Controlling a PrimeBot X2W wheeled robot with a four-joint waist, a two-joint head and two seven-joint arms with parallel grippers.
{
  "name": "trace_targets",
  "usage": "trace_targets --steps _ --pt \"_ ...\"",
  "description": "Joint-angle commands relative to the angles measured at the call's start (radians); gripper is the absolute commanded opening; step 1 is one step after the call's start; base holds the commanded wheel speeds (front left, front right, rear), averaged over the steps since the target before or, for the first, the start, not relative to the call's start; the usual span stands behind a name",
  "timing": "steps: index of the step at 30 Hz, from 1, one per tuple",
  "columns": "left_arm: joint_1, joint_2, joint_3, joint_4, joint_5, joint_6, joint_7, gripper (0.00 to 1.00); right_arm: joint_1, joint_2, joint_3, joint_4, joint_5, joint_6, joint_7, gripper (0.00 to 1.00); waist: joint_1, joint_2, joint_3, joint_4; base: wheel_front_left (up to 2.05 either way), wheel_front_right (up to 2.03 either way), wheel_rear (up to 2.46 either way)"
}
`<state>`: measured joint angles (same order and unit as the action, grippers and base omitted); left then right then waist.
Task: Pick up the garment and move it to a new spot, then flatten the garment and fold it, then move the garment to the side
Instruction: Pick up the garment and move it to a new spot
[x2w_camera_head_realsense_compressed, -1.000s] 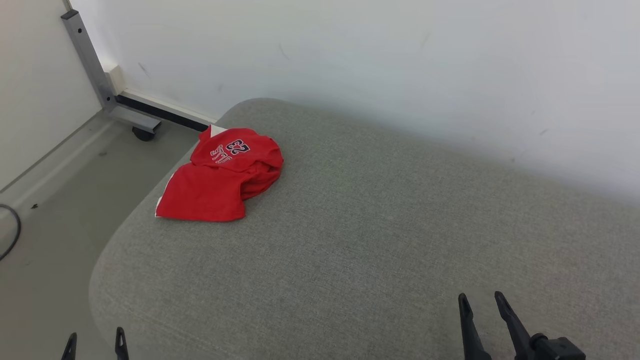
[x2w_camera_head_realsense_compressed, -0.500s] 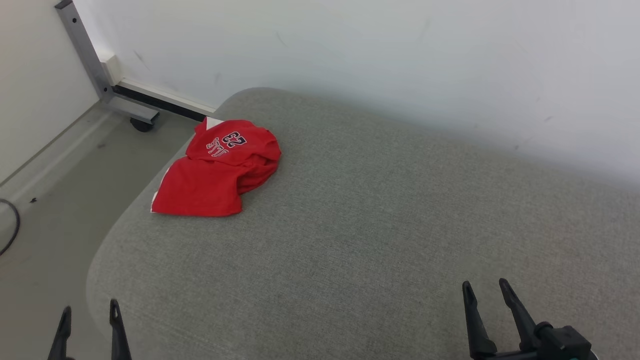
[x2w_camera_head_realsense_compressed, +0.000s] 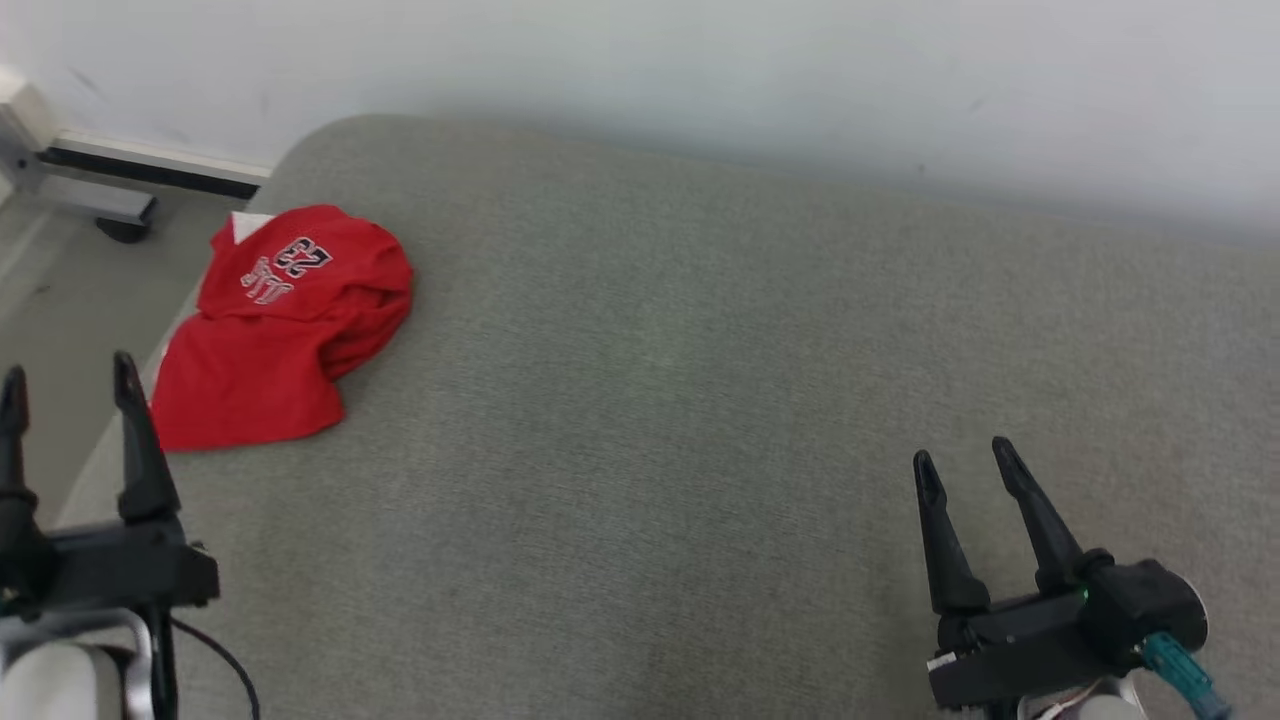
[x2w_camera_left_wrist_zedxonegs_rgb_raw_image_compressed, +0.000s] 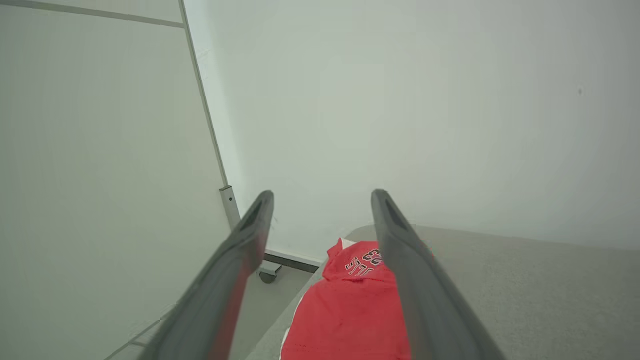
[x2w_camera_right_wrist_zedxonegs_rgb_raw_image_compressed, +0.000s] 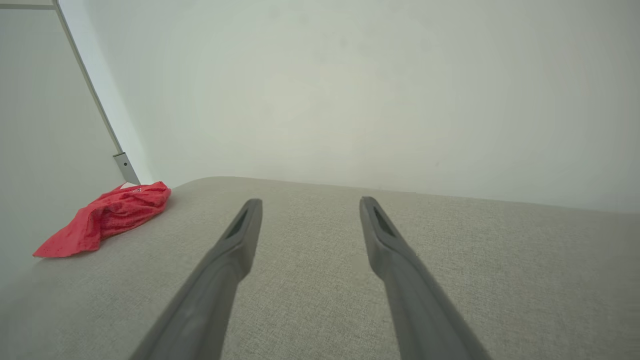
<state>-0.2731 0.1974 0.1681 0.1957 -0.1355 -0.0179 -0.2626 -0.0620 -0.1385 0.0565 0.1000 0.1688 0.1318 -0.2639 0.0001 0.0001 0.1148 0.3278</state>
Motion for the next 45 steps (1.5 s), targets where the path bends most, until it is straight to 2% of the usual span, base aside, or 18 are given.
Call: trace_targets --steps 1,7,16,26,30,34,39,43,45 --pt "-0.034 0.010 0.005 0.008 -0.008 0.000 -0.003 1.00 -0.021 -0.008 0.003 -0.012 0.004 -0.003 0.000 1.00 -0.0001 -0.0001 0.133 -0.134 0.00 0.00 0.00" --pt "-0.156 0.080 0.052 0.031 -0.021 0.015 0.012 1.00 -0.071 -0.010 -0.002 -0.070 0.015 -0.003 0.000 1.00 -0.0001 -0.0001 0.241 -0.246 0.00 0.00 0.00" --pt "-0.304 0.180 0.091 0.137 -0.058 0.003 0.102 1.00 -0.105 -0.005 -0.023 -0.122 0.014 -0.003 0.000 1.00 -0.0001 -0.0001 0.326 -0.324 0.00 0.00 0.00" --pt "-0.390 0.232 0.086 0.310 -0.089 0.004 0.296 1.00 -0.120 -0.014 -0.033 -0.147 0.011 -0.003 0.000 1.00 -0.0001 -0.0001 0.375 -0.346 0.00 0.00 0.00" --pt "-0.408 0.247 0.080 0.377 -0.100 0.008 0.408 1.00 -0.123 -0.017 -0.036 -0.152 0.009 -0.003 0.000 1.00 -0.0001 -0.0001 0.379 -0.349 0.00 0.00 0.00" --pt "-0.419 0.253 0.083 0.409 -0.116 0.011 0.478 1.00 -0.121 -0.018 -0.037 -0.155 0.007 -0.003 0.000 1.00 -0.0001 -0.0001 0.378 -0.350 0.00 0.00 0.00" --pt "-0.424 0.261 0.084 0.462 -0.142 0.017 0.633 1.00 -0.116 -0.020 -0.037 -0.158 0.006 -0.003 0.000 1.00 -0.0001 -0.0001 0.374 -0.351 0.00 0.00 0.00" --pt "-0.419 0.249 0.084 0.468 -0.159 0.026 0.695 1.00 -0.111 -0.023 -0.037 -0.156 0.005 -0.003 0.000 1.00 -0.0001 -0.0001 0.366 -0.347 0.00 0.00 0.00" --pt "-0.411 0.247 0.074 0.449 -0.156 0.024 0.692 0.00 -0.111 -0.025 -0.036 -0.150 0.006 -0.003 0.000 1.00 -0.0001 -0.0001 0.357 -0.343 0.00 0.00 0.00"
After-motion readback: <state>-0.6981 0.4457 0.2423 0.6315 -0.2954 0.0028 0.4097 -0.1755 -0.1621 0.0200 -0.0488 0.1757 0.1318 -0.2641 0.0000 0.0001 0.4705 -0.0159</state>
